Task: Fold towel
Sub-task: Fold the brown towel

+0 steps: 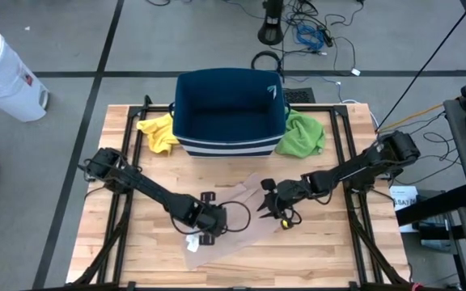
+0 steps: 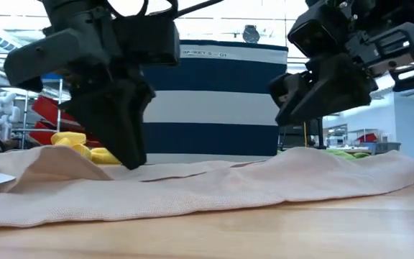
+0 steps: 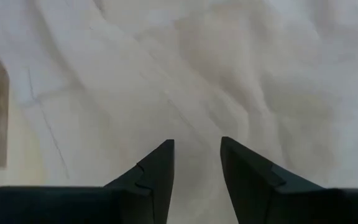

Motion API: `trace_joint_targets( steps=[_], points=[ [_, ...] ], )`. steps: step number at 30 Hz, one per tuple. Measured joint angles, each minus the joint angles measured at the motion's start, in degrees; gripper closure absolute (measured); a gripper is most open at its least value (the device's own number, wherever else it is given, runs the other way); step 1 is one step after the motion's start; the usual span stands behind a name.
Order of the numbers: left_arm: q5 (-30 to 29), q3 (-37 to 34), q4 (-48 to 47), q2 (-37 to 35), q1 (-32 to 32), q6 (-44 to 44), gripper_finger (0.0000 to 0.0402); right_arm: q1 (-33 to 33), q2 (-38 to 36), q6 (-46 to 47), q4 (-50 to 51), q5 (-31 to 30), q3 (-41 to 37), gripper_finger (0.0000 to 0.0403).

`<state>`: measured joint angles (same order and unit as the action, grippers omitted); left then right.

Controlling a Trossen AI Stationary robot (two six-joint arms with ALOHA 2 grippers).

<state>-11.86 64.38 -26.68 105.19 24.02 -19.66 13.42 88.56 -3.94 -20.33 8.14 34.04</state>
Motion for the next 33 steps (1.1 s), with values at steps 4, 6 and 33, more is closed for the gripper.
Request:
trace_joint_targets(
  steps=[4,6,33],
  points=[
    [1.2,0.0,1.3,0.0,-1.6,2.8,0.0264,-1.2,3.0,-1.6,-4.4,3.3,0.0,0.0303],
    [2.4,0.0,2.3,0.0,-2.5,4.0,0.0264,-1.8,4.6,-2.3,-6.2,4.4,0.1,0.0303],
    [6.5,0.1,7.1,4.0,-15.2,26.3,0.0264,-1.8,6.1,9.4,9.1,1.7,0.1,0.0303]
  ],
)
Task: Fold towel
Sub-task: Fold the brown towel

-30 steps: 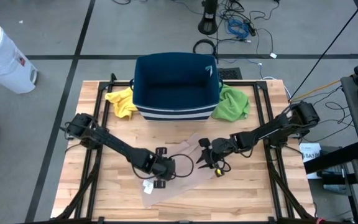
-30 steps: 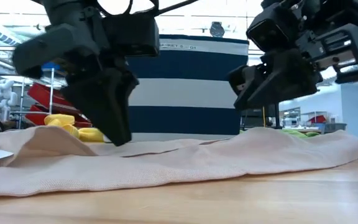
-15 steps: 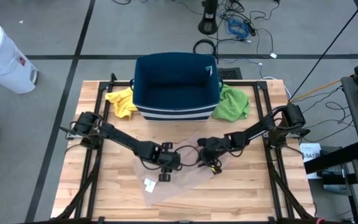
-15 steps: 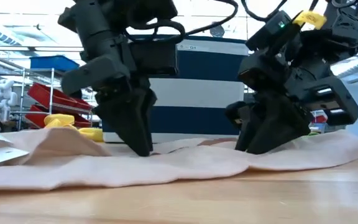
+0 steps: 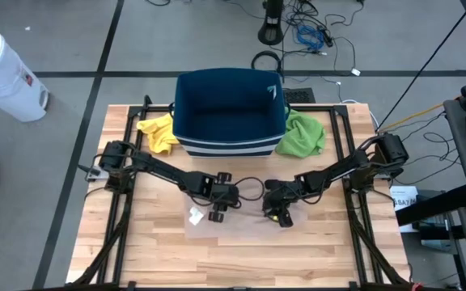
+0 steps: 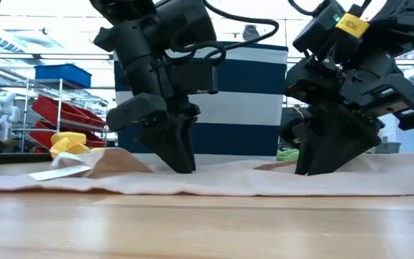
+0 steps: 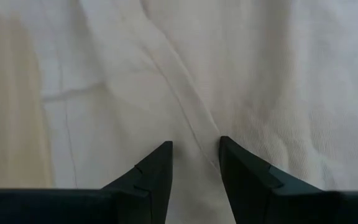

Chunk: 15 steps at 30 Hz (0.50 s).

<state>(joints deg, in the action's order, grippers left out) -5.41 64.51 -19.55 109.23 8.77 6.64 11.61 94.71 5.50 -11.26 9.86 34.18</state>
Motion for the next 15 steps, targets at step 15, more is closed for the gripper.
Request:
trace_joint_targets(
  steps=[15],
  points=[
    [-6.7,2.6,-2.5,-3.8,0.7,3.1,0.0264,3.2,-2.3,3.9,4.3,-2.5,-0.1,0.0303]
  ],
)
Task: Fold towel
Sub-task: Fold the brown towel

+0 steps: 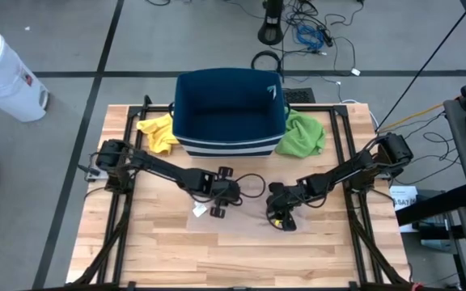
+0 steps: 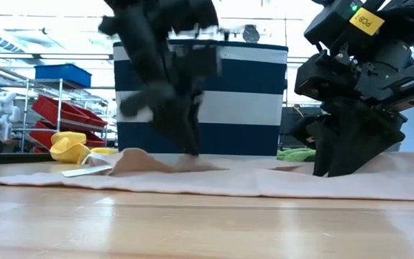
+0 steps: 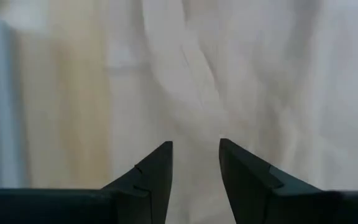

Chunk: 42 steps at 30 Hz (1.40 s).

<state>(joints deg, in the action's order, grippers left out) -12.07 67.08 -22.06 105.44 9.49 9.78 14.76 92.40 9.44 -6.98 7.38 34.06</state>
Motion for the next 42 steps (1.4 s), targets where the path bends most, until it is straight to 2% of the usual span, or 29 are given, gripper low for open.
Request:
trace_joint_targets(
  steps=[3,6,10,13,20,23,33,42],
  points=[
    [-3.2,1.0,-2.8,-3.0,1.8,-2.2,0.0264,0.0,0.0,0.0,0.2,0.0,0.0,0.0303],
    [-3.5,1.0,-6.0,-4.9,3.8,-8.3,0.0264,0.0,0.0,0.0,0.3,-0.4,0.0,0.0303],
    [-3.5,1.0,-8.6,-4.8,8.6,-18.4,0.0264,0.0,0.0,-0.2,0.3,-1.1,0.0,0.0303],
    [-5.0,1.0,-8.7,-2.8,12.5,-22.8,0.0264,0.0,0.0,-0.9,0.3,-1.2,0.0,0.0303],
    [-17.3,1.0,-13.4,-1.6,18.7,-31.9,0.0264,0.0,0.0,-1.5,0.2,-1.3,0.0,0.0303],
    [-20.7,1.0,-16.0,-1.6,19.7,-34.9,0.0264,0.0,0.0,-1.5,0.1,-1.3,0.0,0.0303],
    [-17.4,-2.3,-15.7,-1.6,19.6,-39.5,0.0264,0.0,0.0,-1.1,-0.3,-1.5,0.0,0.0303],
    [-18.5,-3.3,-14.6,-1.6,17.7,-40.8,0.0264,0.0,0.0,-1.1,-0.4,-1.5,0.0,0.0303]
  ],
)
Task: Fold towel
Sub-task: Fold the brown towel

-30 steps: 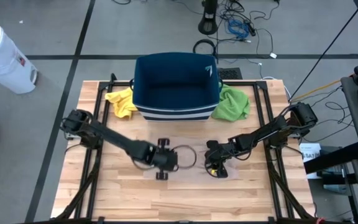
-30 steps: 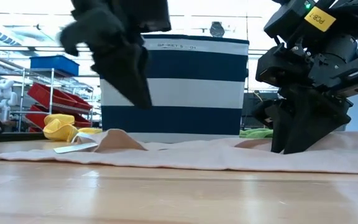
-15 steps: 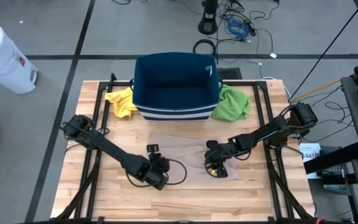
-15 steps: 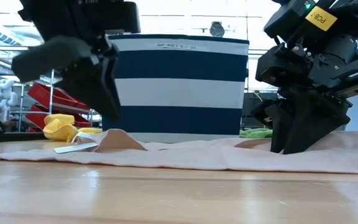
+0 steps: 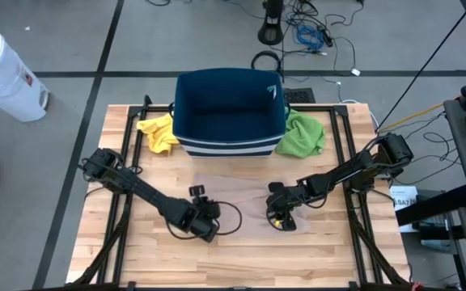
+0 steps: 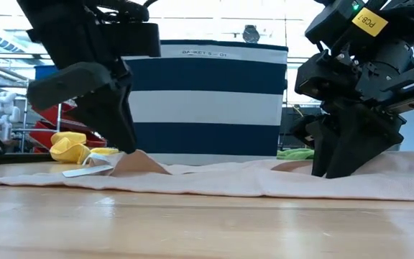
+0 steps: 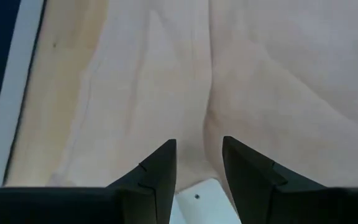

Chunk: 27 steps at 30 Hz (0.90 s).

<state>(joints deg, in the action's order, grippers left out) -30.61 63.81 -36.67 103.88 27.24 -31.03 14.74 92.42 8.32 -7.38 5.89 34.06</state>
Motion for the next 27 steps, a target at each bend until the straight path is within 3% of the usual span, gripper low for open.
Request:
trace_joint_targets(
  steps=[6,12,27],
  points=[
    [0.4,0.0,-0.1,0.0,-1.6,1.5,0.0264,0.0,0.0,0.0,0.0,0.0,0.0,0.0303],
    [5.1,0.0,-0.1,0.0,-3.1,1.9,0.0264,0.0,0.0,0.0,-0.1,0.0,0.0,0.0303],
    [5.1,0.0,-2.9,0.0,-4.9,1.7,0.0279,0.0,0.0,-0.2,-0.1,0.0,0.0,0.0303]
  ],
)
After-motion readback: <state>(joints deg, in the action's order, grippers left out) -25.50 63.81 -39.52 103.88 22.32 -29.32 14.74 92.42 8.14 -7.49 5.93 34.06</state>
